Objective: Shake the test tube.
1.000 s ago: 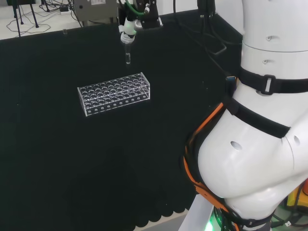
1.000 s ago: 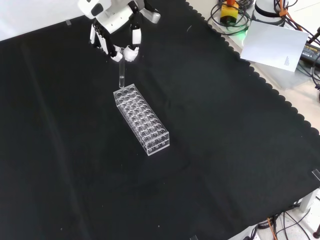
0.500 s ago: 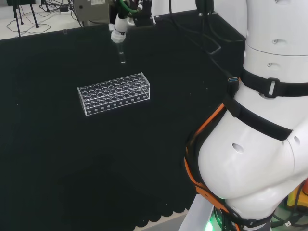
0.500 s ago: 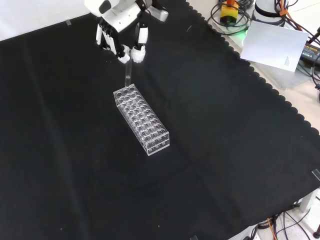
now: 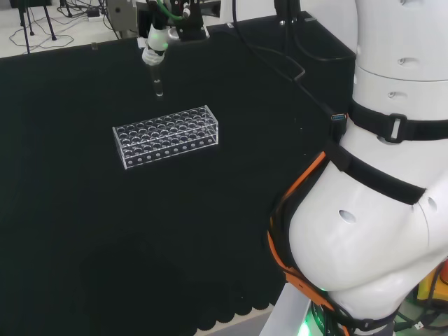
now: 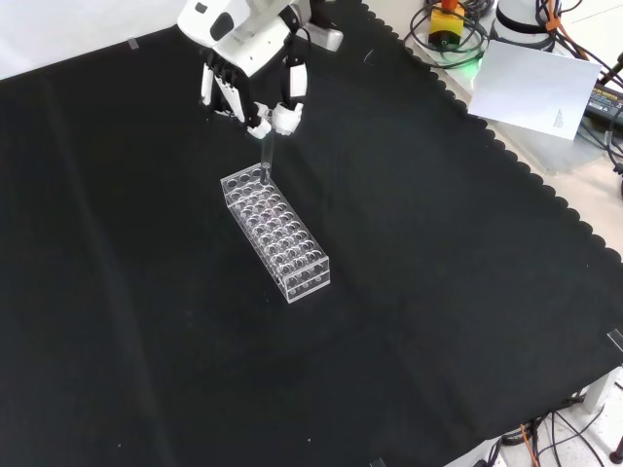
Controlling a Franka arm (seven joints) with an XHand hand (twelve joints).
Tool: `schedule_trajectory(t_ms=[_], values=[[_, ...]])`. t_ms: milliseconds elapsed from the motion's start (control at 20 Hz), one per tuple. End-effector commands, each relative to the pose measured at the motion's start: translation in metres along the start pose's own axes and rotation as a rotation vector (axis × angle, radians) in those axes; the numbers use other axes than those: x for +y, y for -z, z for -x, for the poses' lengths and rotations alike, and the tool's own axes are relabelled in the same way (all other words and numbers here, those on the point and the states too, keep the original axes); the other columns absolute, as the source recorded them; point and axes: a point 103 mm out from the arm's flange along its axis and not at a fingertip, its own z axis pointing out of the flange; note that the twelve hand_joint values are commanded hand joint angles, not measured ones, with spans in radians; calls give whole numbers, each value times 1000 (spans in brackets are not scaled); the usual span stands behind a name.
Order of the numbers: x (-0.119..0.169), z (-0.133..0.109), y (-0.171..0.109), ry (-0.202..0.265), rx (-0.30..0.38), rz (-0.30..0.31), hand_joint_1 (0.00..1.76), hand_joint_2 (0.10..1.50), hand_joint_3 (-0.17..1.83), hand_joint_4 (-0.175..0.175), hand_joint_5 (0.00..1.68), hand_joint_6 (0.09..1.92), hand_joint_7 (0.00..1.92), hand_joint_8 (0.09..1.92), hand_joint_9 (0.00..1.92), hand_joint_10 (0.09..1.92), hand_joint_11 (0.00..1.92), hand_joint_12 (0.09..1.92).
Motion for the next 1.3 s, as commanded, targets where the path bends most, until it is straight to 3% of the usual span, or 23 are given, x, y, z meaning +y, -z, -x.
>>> schedule_trajectory(t_ms=[50, 100, 250, 300, 350, 450, 650, 800, 850, 950, 1050, 1250, 1300], values=[[-5, 18, -1, -46, -9, -6, 1431, 710, 448, -175, 1358, 413, 1531, 700, 1498, 87, 811, 1209], [-7, 26, -1, -63, -13, -9, 1429, 772, 325, -175, 1371, 358, 1580, 674, 1488, 95, 811, 1210], [-14, 52, -3, -112, -25, -16, 1434, 624, 617, -175, 1344, 489, 1449, 702, 1498, 87, 811, 1202], [-18, 61, -3, -131, -30, -20, 1432, 676, 514, -175, 1351, 446, 1504, 701, 1505, 87, 811, 1207], [-21, 69, -4, -149, -35, -23, 1433, 655, 555, -175, 1351, 457, 1481, 703, 1503, 87, 811, 1206], [-28, 87, -3, -190, -47, -28, 1429, 766, 341, -175, 1362, 380, 1578, 670, 1473, 127, 812, 1209], [-39, 114, 0, -255, -62, -29, 1435, 600, 664, -175, 1338, 515, 1434, 704, 1501, 87, 811, 1204], [-43, 129, 4, -291, -67, -25, 1428, 813, 241, -175, 1383, 320, 1609, 640, 1490, 92, 813, 1209], [-44, 132, 5, -298, -69, -24, 1427, 864, 141, -175, 1392, 282, 1640, 607, 1461, 160, 814, 1209], [-43, 135, 7, -303, -73, -22, 1432, 694, 482, -175, 1356, 435, 1494, 679, 1437, 177, 809, 1209], [-41, 133, 8, -299, -73, -19, 1435, 604, 658, -175, 1339, 515, 1434, 712, 1437, 169, 809, 1209], [-34, 120, 5, -270, -67, -23, 1436, 572, 719, -175, 1333, 543, 1416, 723, 1439, 165, 808, 1210], [-31, 115, 4, -258, -64, -24, 1433, 648, 576, -175, 1337, 490, 1486, 717, 1424, 224, 807, 1212]])
